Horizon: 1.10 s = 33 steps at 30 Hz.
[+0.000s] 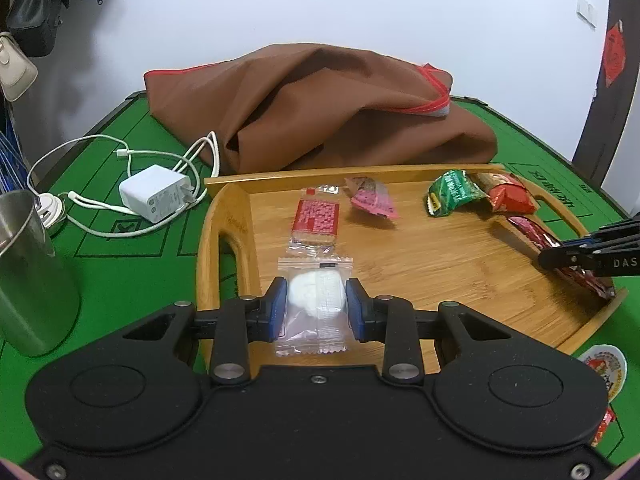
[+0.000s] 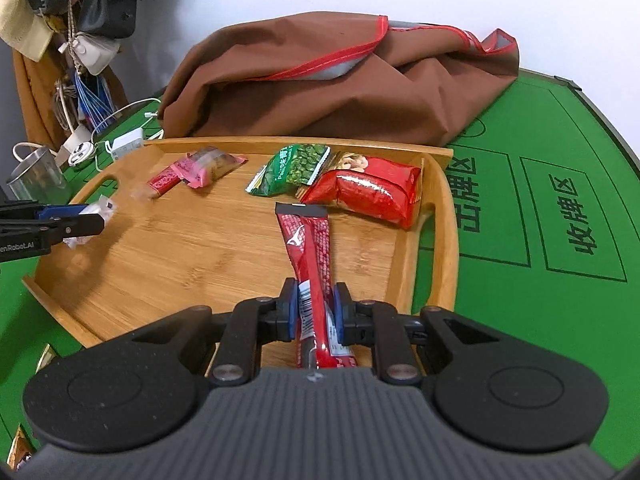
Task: Organize snacks
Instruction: 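Carry the white pastry and red stick packet over the bamboo tray with both tools, then open both tools to drop the packets into the tray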
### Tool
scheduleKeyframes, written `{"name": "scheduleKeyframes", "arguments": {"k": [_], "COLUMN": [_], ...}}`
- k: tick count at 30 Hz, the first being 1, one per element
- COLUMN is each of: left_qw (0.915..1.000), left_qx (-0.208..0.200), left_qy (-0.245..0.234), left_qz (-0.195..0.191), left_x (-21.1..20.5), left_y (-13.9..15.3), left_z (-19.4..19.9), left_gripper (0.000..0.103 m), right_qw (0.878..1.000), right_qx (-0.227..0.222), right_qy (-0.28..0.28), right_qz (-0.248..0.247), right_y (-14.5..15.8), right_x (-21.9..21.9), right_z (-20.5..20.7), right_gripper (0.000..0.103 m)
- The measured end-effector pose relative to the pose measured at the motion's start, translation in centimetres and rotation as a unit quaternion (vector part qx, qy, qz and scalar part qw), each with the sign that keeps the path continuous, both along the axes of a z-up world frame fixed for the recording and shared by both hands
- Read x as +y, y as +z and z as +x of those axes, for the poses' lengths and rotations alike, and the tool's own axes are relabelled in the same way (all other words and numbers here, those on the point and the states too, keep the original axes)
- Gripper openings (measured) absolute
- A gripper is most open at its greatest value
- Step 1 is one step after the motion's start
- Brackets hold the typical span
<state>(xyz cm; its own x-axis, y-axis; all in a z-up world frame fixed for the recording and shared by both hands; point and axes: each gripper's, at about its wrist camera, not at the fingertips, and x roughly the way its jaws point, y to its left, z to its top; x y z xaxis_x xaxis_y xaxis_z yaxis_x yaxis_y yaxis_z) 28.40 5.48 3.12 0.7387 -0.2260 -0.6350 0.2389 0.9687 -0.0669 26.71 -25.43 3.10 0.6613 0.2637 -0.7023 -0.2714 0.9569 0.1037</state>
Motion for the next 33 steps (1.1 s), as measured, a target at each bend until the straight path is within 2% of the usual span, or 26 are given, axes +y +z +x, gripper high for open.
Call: {"name": "scheduleKeyframes", "arguments": {"k": [6,23,24,26,31,33], "left_qw": [1.0000,0.9999,0.9999,1.0000,0.9999,0.9998], "left_qx": [0.004,0.008,0.008,0.006,-0.004,-0.010], "left_qy": [0.002,-0.002,0.000,0.002,0.016,0.016], "left_qz": [-0.008,-0.007,-0.007,-0.002,-0.003,-0.004], "left_x": [0.2,-0.1,-0.2,-0.3,-0.3,-0.3], "left_y": [-0.4,-0.9,-0.9,-0.9,-0.6,-0.2], "left_z": [0.2,0.4,0.5,0.5,0.6,0.6], "left_gripper": [0.030,0.030,0.030,0.031,0.031,0.034], "right_qw": [0.999,0.999,0.999,0.999,0.999,0.998], "right_qx": [-0.011,-0.012,-0.014,-0.017,-0.025,-0.028], "right_qy": [-0.017,-0.021,-0.022,-0.024,-0.024,-0.023], "right_qz": [-0.029,-0.031,-0.032,-0.034,-0.041,-0.043], "right_y": [-0.1,0.2,0.2,0.4,0.9,1.1], "right_x": [0.6,1.5,1.5,1.4,1.3,1.4], "right_z": [0.1,0.4,0.4,0.3,-0.1,-0.1], "right_gripper": [0.023,0.024,0.025,0.044,0.044,0.044]}}
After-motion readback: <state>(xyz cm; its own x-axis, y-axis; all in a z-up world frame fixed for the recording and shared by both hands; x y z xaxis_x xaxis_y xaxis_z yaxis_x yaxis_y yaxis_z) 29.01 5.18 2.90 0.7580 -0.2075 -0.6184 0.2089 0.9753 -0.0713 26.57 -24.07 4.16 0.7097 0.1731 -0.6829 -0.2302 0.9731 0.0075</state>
